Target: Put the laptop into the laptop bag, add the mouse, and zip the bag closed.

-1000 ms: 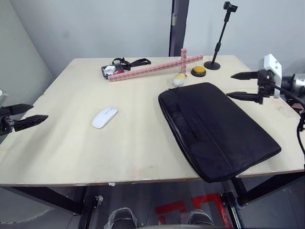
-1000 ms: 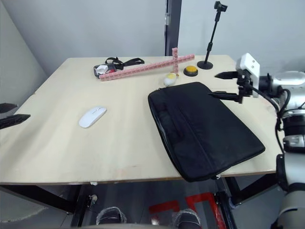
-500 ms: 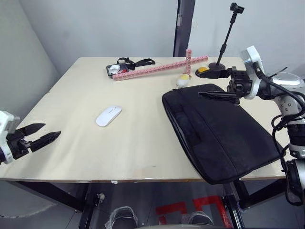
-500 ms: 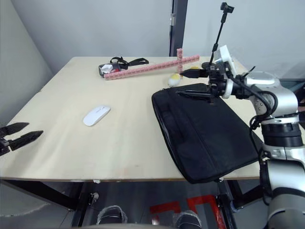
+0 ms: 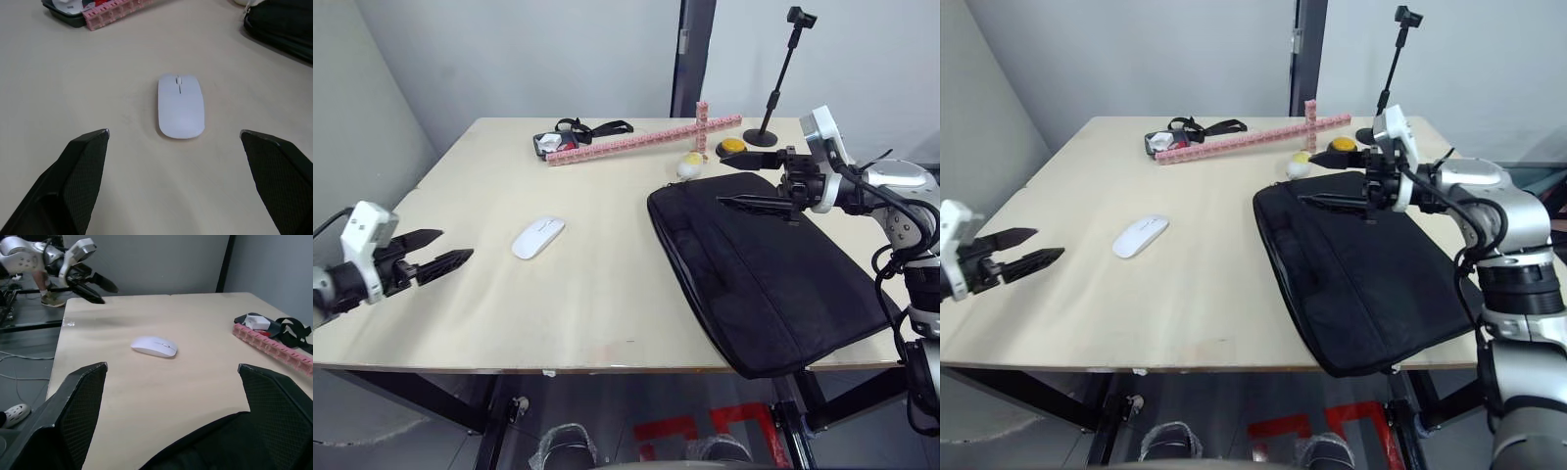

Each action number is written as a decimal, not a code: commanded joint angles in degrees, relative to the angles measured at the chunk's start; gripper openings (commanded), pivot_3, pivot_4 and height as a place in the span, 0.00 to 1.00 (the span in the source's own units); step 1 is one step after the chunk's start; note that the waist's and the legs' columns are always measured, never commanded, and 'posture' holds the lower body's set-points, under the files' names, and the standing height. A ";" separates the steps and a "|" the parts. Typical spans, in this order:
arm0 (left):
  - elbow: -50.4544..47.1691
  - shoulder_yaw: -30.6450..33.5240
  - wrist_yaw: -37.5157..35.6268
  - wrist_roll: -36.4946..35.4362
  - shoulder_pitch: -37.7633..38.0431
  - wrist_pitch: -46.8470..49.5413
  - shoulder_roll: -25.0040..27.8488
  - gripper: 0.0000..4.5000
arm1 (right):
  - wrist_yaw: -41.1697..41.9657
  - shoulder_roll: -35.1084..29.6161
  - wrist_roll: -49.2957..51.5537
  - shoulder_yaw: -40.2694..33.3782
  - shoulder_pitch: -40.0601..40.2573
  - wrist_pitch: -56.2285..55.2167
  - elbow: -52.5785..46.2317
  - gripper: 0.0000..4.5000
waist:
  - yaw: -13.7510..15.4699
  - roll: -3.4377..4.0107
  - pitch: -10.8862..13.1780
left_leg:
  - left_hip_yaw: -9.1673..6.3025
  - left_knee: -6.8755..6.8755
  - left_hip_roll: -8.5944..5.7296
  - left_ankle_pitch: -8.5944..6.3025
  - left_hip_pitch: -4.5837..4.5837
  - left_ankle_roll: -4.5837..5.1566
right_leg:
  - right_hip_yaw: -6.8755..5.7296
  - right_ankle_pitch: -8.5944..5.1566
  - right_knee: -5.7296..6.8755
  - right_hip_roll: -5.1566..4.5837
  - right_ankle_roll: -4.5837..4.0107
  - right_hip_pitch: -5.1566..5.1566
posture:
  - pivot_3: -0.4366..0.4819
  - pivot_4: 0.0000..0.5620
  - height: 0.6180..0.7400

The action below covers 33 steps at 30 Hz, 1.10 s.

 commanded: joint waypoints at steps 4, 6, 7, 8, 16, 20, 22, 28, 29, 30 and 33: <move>11.10 -9.00 0.18 6.54 -10.36 -7.84 -2.68 1.00 | -1.65 -1.03 0.58 -1.41 1.35 0.04 -3.41 1.00 | -0.27 0.00 -0.02 | 0.01 -0.01 0.00 0.01 -0.02 -0.01 | 0.01 0.01 -0.02 0.01 0.01 -0.01 | 0.48 0.27 1.00; 14.00 -10.66 0.16 7.67 -12.71 -9.38 -3.70 1.00 | -2.05 -1.32 0.61 -1.51 1.85 0.20 -3.93 1.00 | -0.26 0.00 -0.02 | 0.00 -0.03 0.00 0.02 -0.04 -0.03 | 0.00 0.02 -0.02 0.01 0.03 -0.03 | 0.48 0.27 1.00; 15.74 -11.79 0.08 8.39 -14.12 -10.30 -4.51 1.00 | -2.13 -1.65 0.41 -1.50 2.26 0.09 -4.24 1.00 | -0.19 0.00 -0.02 | 0.01 -0.03 0.00 0.02 -0.05 -0.03 | 0.00 0.02 -0.03 0.01 0.03 -0.03 | 0.48 0.27 1.00; 17.30 -12.94 -0.07 9.08 -15.39 -11.16 -5.39 1.00 | -2.23 -2.07 0.20 -1.52 2.69 0.07 -4.48 1.00 | -0.08 -0.01 -0.02 | 0.01 -0.03 0.00 0.02 -0.05 -0.03 | 0.00 0.02 -0.03 0.01 0.03 -0.03 | 0.48 0.27 1.00; 27.41 -17.76 0.99 14.08 -21.79 -18.12 -10.64 1.00 | -2.55 -4.35 1.31 -2.66 4.25 1.17 -6.15 1.00 | 0.28 -0.02 -0.02 | -0.01 0.01 0.00 0.02 -0.04 -0.04 | 0.01 0.03 -0.01 0.00 0.04 0.02 | 0.48 0.27 1.00; 30.48 -18.25 1.51 15.21 -23.36 -20.14 -12.05 1.00 | -2.40 -5.15 2.09 -2.89 4.60 1.86 -6.94 1.00 | 0.20 -0.02 -0.02 | 0.00 -0.01 0.00 0.02 -0.05 -0.04 | 0.02 0.03 -0.03 0.01 0.05 0.01 | 0.48 0.27 1.00; 31.62 -18.35 1.61 15.57 -24.06 -20.64 -12.75 1.00 | -2.43 -5.37 2.20 -2.94 4.70 2.11 -7.31 1.00 | 0.31 -0.02 -0.02 | 0.00 -0.01 -0.01 0.02 -0.05 -0.04 | 0.01 0.04 -0.03 0.01 0.06 0.00 | 0.48 0.27 1.00; 34.80 -18.75 1.85 16.58 -25.93 -21.74 -14.85 1.00 | -2.33 -6.02 2.19 -2.86 4.75 2.18 -7.72 1.00 | 0.55 -0.02 -0.03 | -0.01 0.01 -0.01 0.02 -0.03 -0.04 | 0.02 0.04 -0.03 0.00 0.06 0.04 | 0.48 0.27 1.00; 35.22 -18.92 1.87 16.77 -26.17 -21.94 -15.03 1.00 | -2.39 -6.05 2.27 -2.83 4.61 2.32 -7.71 1.00 | 0.57 -0.02 -0.03 | 0.00 0.01 -0.01 0.02 -0.04 -0.04 | 0.02 0.04 -0.03 0.00 0.06 0.04 | 0.48 0.27 1.00; 35.60 -19.12 1.84 16.87 -26.33 -22.11 -15.15 1.00 | -2.43 -6.08 2.32 -2.83 4.59 2.37 -7.79 1.00 | 0.58 -0.02 -0.03 | -0.01 0.01 -0.01 0.02 -0.04 -0.04 | 0.02 0.04 -0.03 0.00 0.06 0.03 | 0.48 0.27 1.00; 37.21 -19.87 2.03 17.60 -26.84 -22.94 -15.58 1.00 | -2.28 -6.16 1.74 -2.39 4.74 1.93 -7.66 1.00 | 0.50 -0.02 -0.03 | -0.01 0.00 -0.01 0.02 -0.05 -0.04 | 0.02 0.04 -0.03 0.00 0.07 0.03 | 0.48 0.27 1.00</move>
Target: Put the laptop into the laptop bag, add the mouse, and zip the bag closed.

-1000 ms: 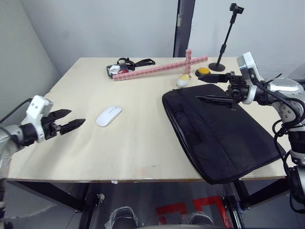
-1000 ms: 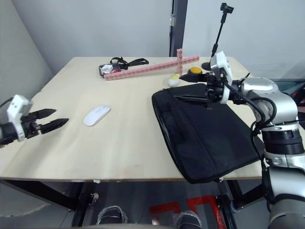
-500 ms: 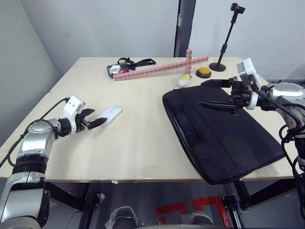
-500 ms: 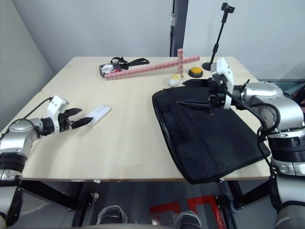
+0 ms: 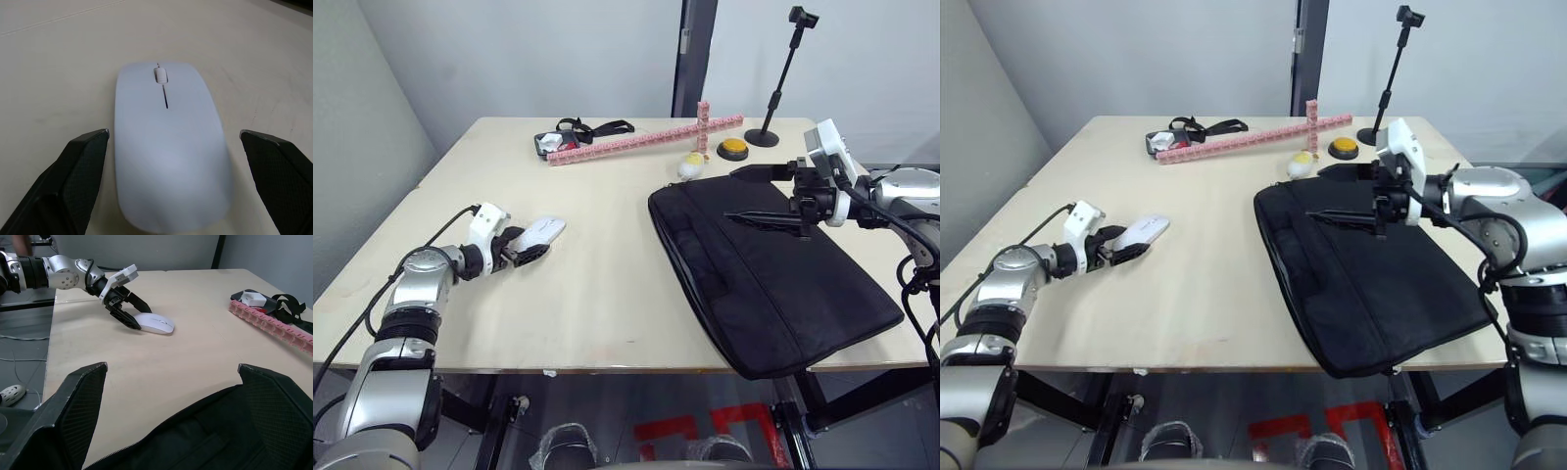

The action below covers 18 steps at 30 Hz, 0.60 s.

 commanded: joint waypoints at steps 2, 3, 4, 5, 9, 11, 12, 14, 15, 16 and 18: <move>1.64 -0.44 0.40 1.57 -1.72 -2.00 -0.07 1.00 | 0.09 -1.16 0.63 -1.73 -0.23 -0.30 -1.63 1.00 | 0.00 0.00 0.00 | 0.00 -0.01 0.00 0.00 0.00 0.00 | 0.00 0.00 0.00 0.00 0.01 0.00 | 0.48 0.27 1.00; 1.92 -0.45 0.55 1.77 -1.82 -2.18 -0.11 1.00 | 0.02 -1.15 0.68 -1.74 -0.28 -0.21 -1.71 1.00 | 0.02 0.00 0.00 | 0.00 -0.01 0.00 0.00 0.00 0.00 | 0.00 0.00 -0.01 0.00 0.01 0.00 | 0.48 0.27 1.00; 2.12 -0.45 0.63 1.89 -1.90 -2.27 -0.13 1.00 | -0.02 -1.17 0.74 -1.76 -0.32 -0.11 -1.79 1.00 | 0.03 0.00 0.00 | 0.00 -0.01 0.00 0.00 0.00 0.00 | 0.00 0.00 -0.01 0.00 0.00 0.00 | 0.48 0.27 1.00; 2.30 -0.44 0.68 1.96 -1.99 -2.26 -0.14 1.00 | -0.03 -1.19 0.78 -1.77 -0.37 -0.07 -1.81 1.00 | 0.05 0.00 0.00 | 0.00 -0.01 0.00 0.00 0.00 0.00 | 0.00 0.00 -0.01 0.00 0.00 0.00 | 0.48 0.27 1.00; 2.91 -0.25 1.01 2.00 -2.30 -2.14 -0.10 0.81 | -0.04 -1.25 0.82 -1.77 -0.50 0.10 -1.78 1.00 | 0.05 0.00 0.00 | 0.00 -0.01 0.00 0.00 0.01 -0.01 | 0.00 0.00 -0.01 0.00 0.00 0.00 | 0.48 0.27 1.00; 2.90 -0.11 0.83 1.83 -2.30 -2.17 0.00 0.66 | -0.04 -1.25 0.90 -1.76 -0.52 0.24 -1.83 1.00 | 0.05 0.00 0.00 | 0.00 -0.01 0.00 0.00 0.01 -0.01 | 0.00 0.00 -0.02 0.00 0.00 0.00 | 0.48 0.27 1.00; 2.83 -0.01 0.69 1.71 -2.28 -2.10 0.10 0.62 | -0.03 -1.19 0.79 -1.65 -0.55 0.15 -1.80 1.00 | 0.05 0.00 0.00 | 0.00 -0.01 0.00 -0.01 0.01 -0.01 | 0.00 0.00 -0.02 0.00 0.01 0.00 | 0.48 0.27 1.00; 2.70 0.27 0.61 1.49 -2.18 -2.19 0.31 0.62 | -0.06 -1.04 0.59 -1.40 -0.61 -0.02 -1.74 1.00 | 0.05 0.00 0.00 | 0.00 -0.02 0.00 -0.01 0.00 -0.01 | 0.00 0.00 -0.03 0.00 0.01 0.00 | 0.48 0.27 1.00; 2.28 0.57 0.09 1.10 -1.99 -2.46 0.51 0.62 | -0.09 -0.92 0.41 -1.15 -0.70 -0.10 -1.64 1.00 | 0.05 0.00 0.00 | 0.00 -0.02 0.00 -0.01 0.00 -0.01 | 0.00 0.00 -0.03 0.00 0.01 0.00 | 0.48 0.27 1.00; 1.98 0.79 -0.29 0.82 -1.85 -2.66 0.64 0.62 | -0.11 -0.85 0.30 -0.98 -0.77 -0.14 -1.58 1.00 | 0.05 0.00 0.00 | 0.00 -0.02 0.00 -0.01 0.00 -0.01 | 0.00 0.00 -0.04 0.00 0.00 0.00 | 0.48 0.27 1.00; -4.61 2.57 -3.65 -2.73 -0.37 0.04 1.93 0.62 | -0.22 -0.84 0.02 -0.57 -0.69 -0.21 -2.08 1.00 | 0.03 0.00 0.01 | 0.00 -0.02 0.00 -0.01 0.00 -0.02 | 0.00 0.00 -0.05 0.00 0.00 -0.01 | 0.48 0.27 1.00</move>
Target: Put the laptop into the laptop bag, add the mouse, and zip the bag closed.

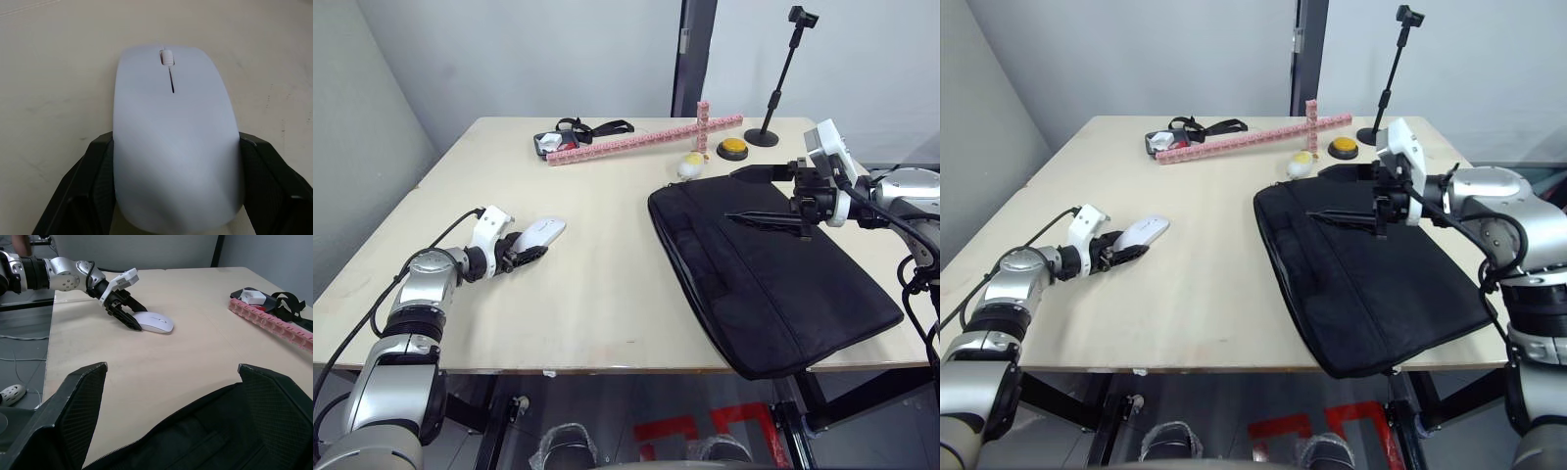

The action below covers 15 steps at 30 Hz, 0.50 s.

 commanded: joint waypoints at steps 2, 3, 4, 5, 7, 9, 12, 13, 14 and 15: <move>-12.90 3.29 -5.93 -5.39 2.42 3.12 3.92 0.62 | -0.28 -0.64 0.26 -0.63 -0.47 -0.27 -2.66 1.00 | -0.09 -0.02 0.01 | 0.00 -0.02 0.00 -0.01 -0.02 -0.01 | -0.01 0.00 -0.02 0.00 0.00 -0.03 | 0.48 0.27 1.00; -14.98 3.22 -6.59 -5.73 3.29 3.72 4.54 0.62 | -0.33 -0.58 0.29 -0.57 -0.45 -0.17 -2.79 1.00 | -0.12 -0.01 0.01 | 0.00 -0.04 0.00 -0.01 -0.02 -0.02 | -0.01 0.00 -0.02 0.00 0.00 -0.04 | 0.48 0.27 1.00; -18.57 3.40 -7.87 -6.80 4.76 5.22 5.64 0.62 | -0.74 -0.32 -0.01 -0.09 -0.36 -0.11 -3.31 1.00 | -0.16 -0.01 0.01 | 0.01 -0.07 0.00 -0.01 -0.02 -0.02 | -0.01 0.00 -0.04 0.00 0.00 -0.05 | 0.48 0.27 1.00; -21.77 3.62 -8.62 -7.78 5.99 6.85 6.51 0.62 | -1.39 0.10 -0.58 0.57 -0.29 -0.25 -3.81 1.00 | -0.21 -0.01 0.01 | 0.02 -0.11 0.00 -0.01 -0.01 -0.03 | -0.01 0.00 -0.04 0.00 0.00 -0.06 | 0.48 0.27 1.00; -27.81 4.11 -9.57 -9.92 8.26 10.54 7.95 0.62 | -3.85 1.03 -3.64 3.22 -0.30 -0.89 -4.70 1.00 | -0.27 -0.01 0.01 | 0.04 -0.16 0.00 -0.01 0.01 -0.05 | -0.01 -0.01 -0.06 0.00 0.01 -0.07 | 0.48 0.27 1.00; -33.49 4.41 -10.10 -11.99 10.21 14.07 9.07 0.62 | -5.93 1.33 -8.13 7.05 0.13 -2.21 -5.50 1.00 | -0.36 0.00 0.01 | 0.04 -0.16 0.00 -0.03 0.05 -0.09 | -0.01 -0.01 -0.08 0.00 0.00 -0.03 | 0.48 0.27 1.00; -40.24 4.52 -10.10 -13.77 12.74 17.40 10.18 0.62 | -9.37 3.29 -13.54 11.17 2.18 -5.45 -7.63 1.00 | -0.32 0.00 0.01 | 0.03 -0.16 0.00 -0.28 0.03 -0.53 | -0.01 -0.01 -0.06 0.00 0.01 -0.05 | 0.48 0.27 1.00; -41.47 4.62 -9.68 -13.99 13.23 18.01 10.23 0.62 | -9.86 4.08 -13.73 11.91 3.17 -5.31 -8.60 1.00 | -0.32 0.00 0.01 | 0.03 -0.15 0.00 -0.29 0.03 -0.54 | -0.01 -0.02 -0.06 0.00 0.02 -0.05 | 0.48 0.27 1.00; -42.43 4.76 -9.06 -14.22 13.64 18.60 10.11 0.62 | -10.72 4.75 -14.39 12.99 4.13 -4.78 -9.47 1.00 | -0.32 0.00 0.01 | 0.03 -0.16 0.00 -0.29 0.02 -0.54 | -0.01 -0.01 -0.07 0.00 0.02 -0.07 | 0.48 0.27 1.00; -43.21 4.84 -8.52 -14.37 14.13 18.90 9.98 0.62 | -11.67 5.27 -15.59 14.15 4.88 -4.57 -9.99 1.00 | -0.36 0.00 0.01 | 0.04 -0.16 0.00 -0.29 0.02 -0.56 | 0.00 -0.01 -0.08 0.00 0.02 -0.06 | 0.48 0.27 1.00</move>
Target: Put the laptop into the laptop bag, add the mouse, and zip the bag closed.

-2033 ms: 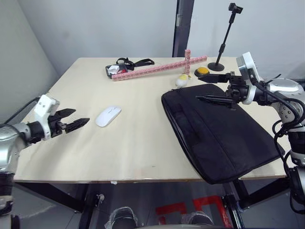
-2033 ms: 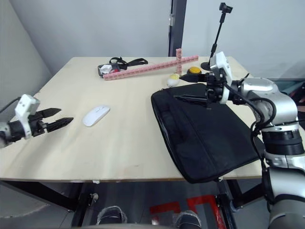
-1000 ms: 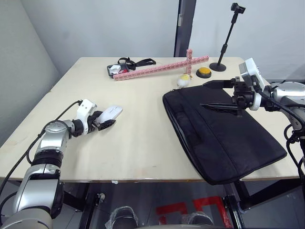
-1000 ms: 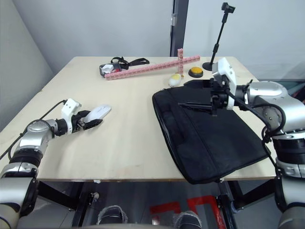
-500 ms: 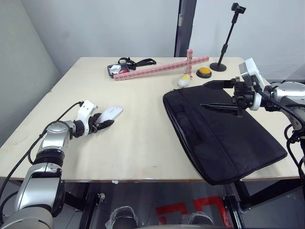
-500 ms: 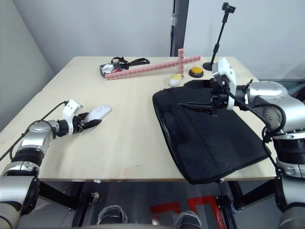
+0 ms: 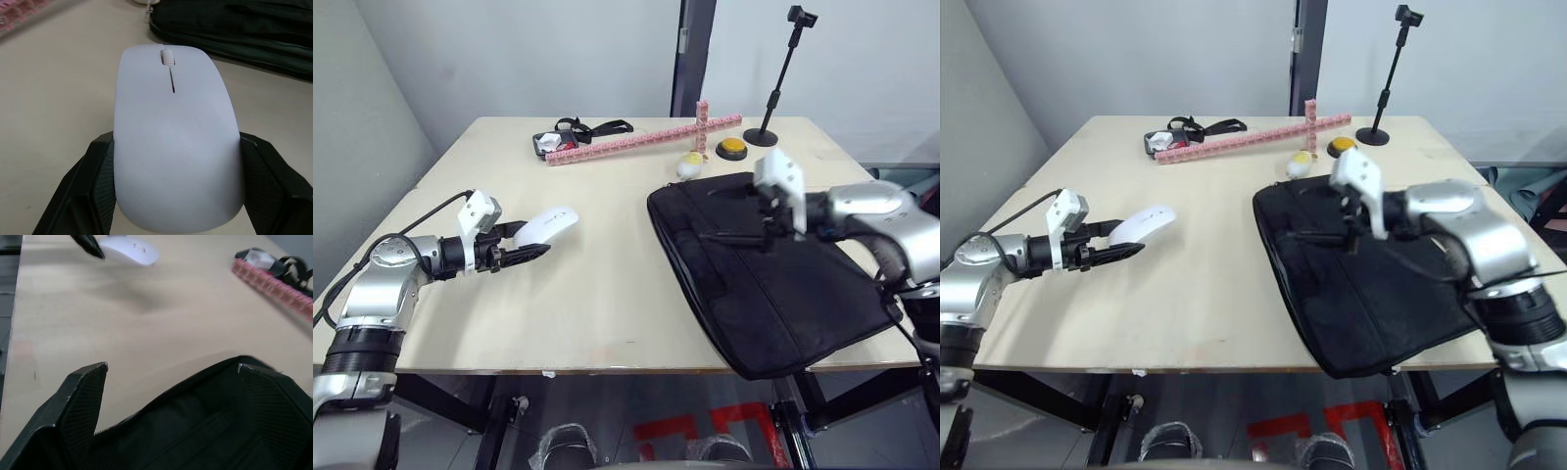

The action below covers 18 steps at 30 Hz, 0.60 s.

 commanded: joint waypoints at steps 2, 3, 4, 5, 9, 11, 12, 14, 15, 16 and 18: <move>-6.22 1.68 1.75 -1.83 1.98 1.42 0.42 0.62 | -4.60 1.85 -5.25 3.96 1.93 -0.44 -3.60 1.00 | -0.23 0.00 0.00 | 0.00 -0.01 0.00 0.00 -0.01 -0.03 | -0.01 0.00 -0.04 0.01 0.01 -0.01 | 0.48 0.27 1.00; -7.66 1.61 1.91 -2.20 2.84 1.68 0.24 0.62 | -5.86 2.44 -6.69 4.87 2.42 -0.55 -3.44 1.00 | -0.30 0.00 0.00 | 0.01 -0.02 0.00 0.00 -0.01 -0.03 | 0.00 0.00 -0.04 0.00 0.01 -0.01 | 0.48 0.27 1.00; -9.56 1.63 2.18 -2.93 3.70 2.47 0.04 0.62 | -6.99 2.95 -8.18 5.79 3.08 -0.82 -3.19 1.00 | -0.39 0.00 0.00 | 0.00 -0.03 0.00 -0.01 -0.01 -0.05 | -0.01 0.01 -0.06 0.01 0.01 0.00 | 0.48 0.27 1.00; -11.16 1.67 2.55 -3.65 4.30 3.31 -0.18 0.62 | -7.68 3.37 -9.12 6.39 3.65 -0.97 -3.02 1.00 | -0.44 0.00 0.00 | 0.01 -0.04 0.00 -0.01 -0.01 -0.06 | 0.00 0.01 -0.06 0.01 0.02 -0.02 | 0.48 0.27 1.00; -15.03 1.72 3.78 -5.31 5.36 5.65 -0.30 0.62 | -10.45 5.53 -11.35 7.40 5.03 0.37 -2.36 1.00 | -0.53 0.02 0.01 | 0.00 -0.05 0.00 -0.01 0.01 -0.09 | 0.00 0.01 -0.04 0.01 0.06 -0.02 | 0.48 0.27 1.00; -15.94 1.93 4.53 -6.03 5.34 6.50 -0.52 0.62 | -11.71 7.02 -12.34 8.36 5.41 0.81 -1.82 1.00 | -0.55 0.01 0.01 | 0.01 -0.05 0.00 -0.01 0.06 -0.09 | 0.01 0.02 -0.03 0.01 0.07 0.01 | 0.48 0.27 1.00; -16.37 1.79 4.64 -6.19 5.46 6.68 -0.39 0.62 | -12.21 7.93 -12.58 8.76 5.54 1.00 -1.57 1.00 | -0.56 0.01 0.01 | 0.02 -0.05 0.00 -0.01 0.07 -0.09 | 0.02 0.02 -0.03 0.01 0.08 0.02 | 0.48 0.27 1.00; -16.63 1.15 4.76 -5.51 6.02 6.21 -0.01 0.62 | -12.94 9.72 -13.47 9.66 5.60 0.59 -0.48 1.00 | -0.72 0.02 0.01 | 0.02 -0.05 0.00 -0.02 0.08 -0.09 | 0.03 0.02 -0.02 0.01 0.08 0.02 | 0.48 0.27 1.00; -16.68 0.98 4.81 -5.31 6.19 6.06 0.09 0.62 | -13.02 10.17 -13.82 9.82 5.61 0.41 -0.17 1.00 | -0.78 0.02 0.01 | 0.02 -0.05 0.00 -0.02 0.10 -0.09 | 0.03 0.02 -0.01 0.02 0.09 0.02 | 0.48 0.27 1.00; -16.64 0.81 4.82 -4.98 6.50 5.77 0.21 0.62 | -13.50 10.89 -14.41 10.20 5.51 0.22 0.79 1.00 | -0.82 0.02 0.01 | 0.03 -0.05 0.00 -0.02 0.08 -0.10 | 0.03 0.02 -0.01 0.02 0.10 -0.01 | 0.48 0.27 1.00; -16.76 0.74 4.89 -4.86 6.93 5.64 0.21 0.62 | -14.49 12.13 -15.58 10.86 5.59 0.03 2.97 0.88 | -1.02 0.02 0.01 | 0.02 -0.06 0.00 -0.01 0.07 -0.11 | 0.03 0.03 -0.05 0.02 0.12 -0.01 | 0.48 0.27 1.00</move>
